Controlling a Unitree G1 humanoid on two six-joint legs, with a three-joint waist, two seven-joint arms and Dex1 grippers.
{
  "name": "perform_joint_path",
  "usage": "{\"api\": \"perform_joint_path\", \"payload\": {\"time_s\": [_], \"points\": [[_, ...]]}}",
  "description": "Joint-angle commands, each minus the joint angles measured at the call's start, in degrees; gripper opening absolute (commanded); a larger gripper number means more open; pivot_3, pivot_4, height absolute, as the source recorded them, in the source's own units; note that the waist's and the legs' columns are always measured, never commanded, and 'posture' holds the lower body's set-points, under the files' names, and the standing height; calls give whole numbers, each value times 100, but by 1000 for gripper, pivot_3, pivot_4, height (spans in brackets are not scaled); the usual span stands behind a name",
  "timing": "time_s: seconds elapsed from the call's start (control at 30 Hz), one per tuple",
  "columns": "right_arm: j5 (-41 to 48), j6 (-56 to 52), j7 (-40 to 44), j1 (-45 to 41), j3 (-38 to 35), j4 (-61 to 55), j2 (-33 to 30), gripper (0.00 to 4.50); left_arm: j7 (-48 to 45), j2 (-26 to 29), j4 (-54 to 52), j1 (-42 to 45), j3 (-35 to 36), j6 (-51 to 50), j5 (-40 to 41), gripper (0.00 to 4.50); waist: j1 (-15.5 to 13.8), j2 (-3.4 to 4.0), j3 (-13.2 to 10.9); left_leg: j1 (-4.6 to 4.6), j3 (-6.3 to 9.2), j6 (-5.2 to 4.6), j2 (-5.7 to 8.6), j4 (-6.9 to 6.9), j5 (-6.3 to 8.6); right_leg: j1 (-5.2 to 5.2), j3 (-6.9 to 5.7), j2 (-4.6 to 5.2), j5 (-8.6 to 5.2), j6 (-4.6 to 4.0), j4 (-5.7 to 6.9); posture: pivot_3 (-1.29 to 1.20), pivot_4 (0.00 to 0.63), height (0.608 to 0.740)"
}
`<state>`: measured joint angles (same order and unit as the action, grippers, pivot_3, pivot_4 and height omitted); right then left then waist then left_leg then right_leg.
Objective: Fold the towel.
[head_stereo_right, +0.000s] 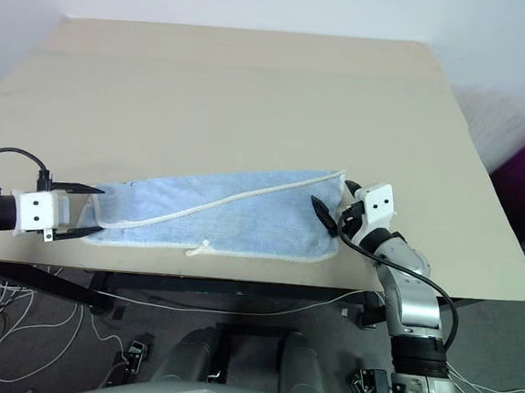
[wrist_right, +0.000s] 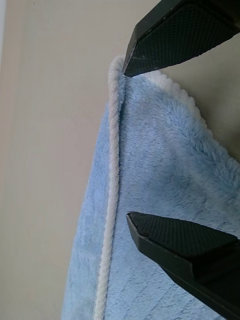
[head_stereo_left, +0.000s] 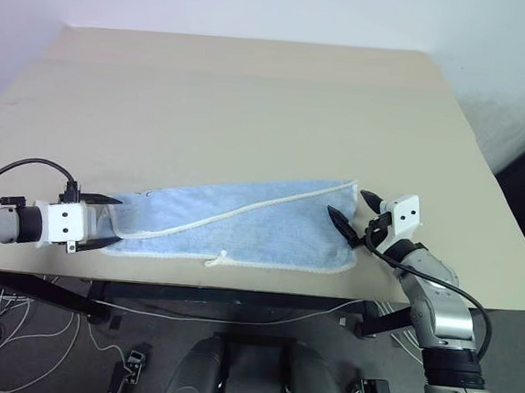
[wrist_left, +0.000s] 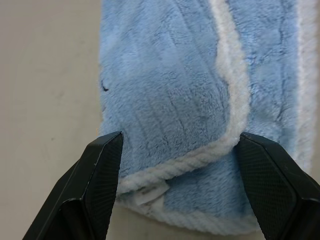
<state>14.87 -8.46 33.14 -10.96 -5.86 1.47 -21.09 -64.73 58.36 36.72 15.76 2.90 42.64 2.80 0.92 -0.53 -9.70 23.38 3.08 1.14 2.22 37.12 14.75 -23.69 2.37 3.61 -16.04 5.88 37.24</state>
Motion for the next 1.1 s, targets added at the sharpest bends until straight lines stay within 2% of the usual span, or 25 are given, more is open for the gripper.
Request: {"api": "perform_joint_path", "payload": {"time_s": [0.03,0.17,0.43,0.53,0.73,0.93,1.1], "points": [[94,27,42,-31,-4,-224,-2,4500,146,57,79,41,29,193,-56,3619,-2,0,0,0,0,0,0,0,0,0,0,0,0,0,0,0,150,740],[91,22,59,-56,8,-216,1,4500,196,49,133,26,33,334,-33,2782,-3,0,0,0,0,0,0,0,0,0,0,0,0,0,0,0,150,740],[93,19,106,-122,0,-205,-23,4500,103,-7,82,-76,91,257,240,42,-2,0,0,0,0,0,0,1,0,0,0,0,0,0,1,0,150,740],[86,15,136,-180,-3,-206,-52,4500,92,-70,71,-71,162,-10,423,17,-2,0,0,0,0,0,0,1,0,0,0,0,0,0,1,0,150,740],[-187,134,263,-462,73,-207,-364,4500,43,-333,-411,-46,487,-1727,1289,17,0,0,0,0,0,0,0,4,0,0,0,0,0,0,4,0,150,740],[-1301,1063,486,-1020,573,438,-1262,4500,161,-515,-954,-133,797,-2744,1695,17,7,-1,0,0,0,0,0,6,0,-1,0,-1,0,0,5,0,150,740],[-2240,2097,226,-1747,969,1639,-1699,4500,308,-645,-1352,-222,945,-3066,1742,17,13,-1,0,0,-2,0,0,7,0,-1,1,-1,0,0,4,0,150,740]]}}
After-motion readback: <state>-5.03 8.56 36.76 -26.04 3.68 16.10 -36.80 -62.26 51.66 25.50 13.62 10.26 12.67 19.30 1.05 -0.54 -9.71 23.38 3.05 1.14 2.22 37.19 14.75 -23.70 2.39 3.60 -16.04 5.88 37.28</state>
